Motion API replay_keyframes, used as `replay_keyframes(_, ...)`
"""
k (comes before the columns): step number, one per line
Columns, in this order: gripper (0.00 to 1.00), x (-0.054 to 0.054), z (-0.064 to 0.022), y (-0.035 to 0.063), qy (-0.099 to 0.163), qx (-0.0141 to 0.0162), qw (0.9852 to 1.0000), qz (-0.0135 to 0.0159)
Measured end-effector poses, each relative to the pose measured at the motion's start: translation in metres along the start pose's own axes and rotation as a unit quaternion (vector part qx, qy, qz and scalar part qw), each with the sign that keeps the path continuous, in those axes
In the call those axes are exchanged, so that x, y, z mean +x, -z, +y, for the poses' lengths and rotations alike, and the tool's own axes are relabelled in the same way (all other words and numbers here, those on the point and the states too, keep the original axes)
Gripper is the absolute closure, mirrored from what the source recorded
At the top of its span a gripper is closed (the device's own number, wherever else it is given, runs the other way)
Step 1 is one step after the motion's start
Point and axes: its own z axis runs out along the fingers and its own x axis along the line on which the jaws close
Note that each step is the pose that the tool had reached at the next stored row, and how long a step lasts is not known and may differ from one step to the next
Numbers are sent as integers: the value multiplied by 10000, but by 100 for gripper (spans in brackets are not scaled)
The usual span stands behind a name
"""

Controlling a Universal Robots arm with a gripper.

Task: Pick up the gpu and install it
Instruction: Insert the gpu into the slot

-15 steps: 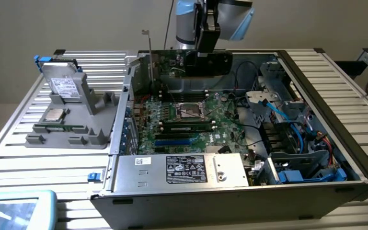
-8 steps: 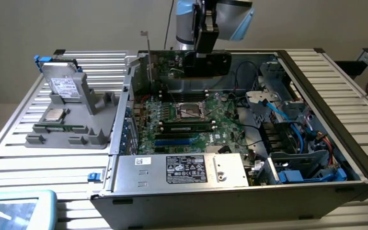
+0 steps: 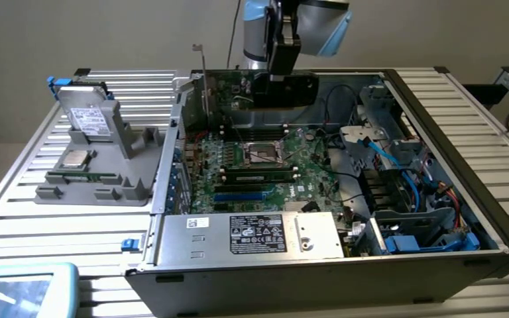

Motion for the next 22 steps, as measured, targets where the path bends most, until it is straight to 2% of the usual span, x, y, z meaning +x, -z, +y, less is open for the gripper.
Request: replay_keyframes(22, 73, 17, 10, -44, 0, 9, 10000, 0)
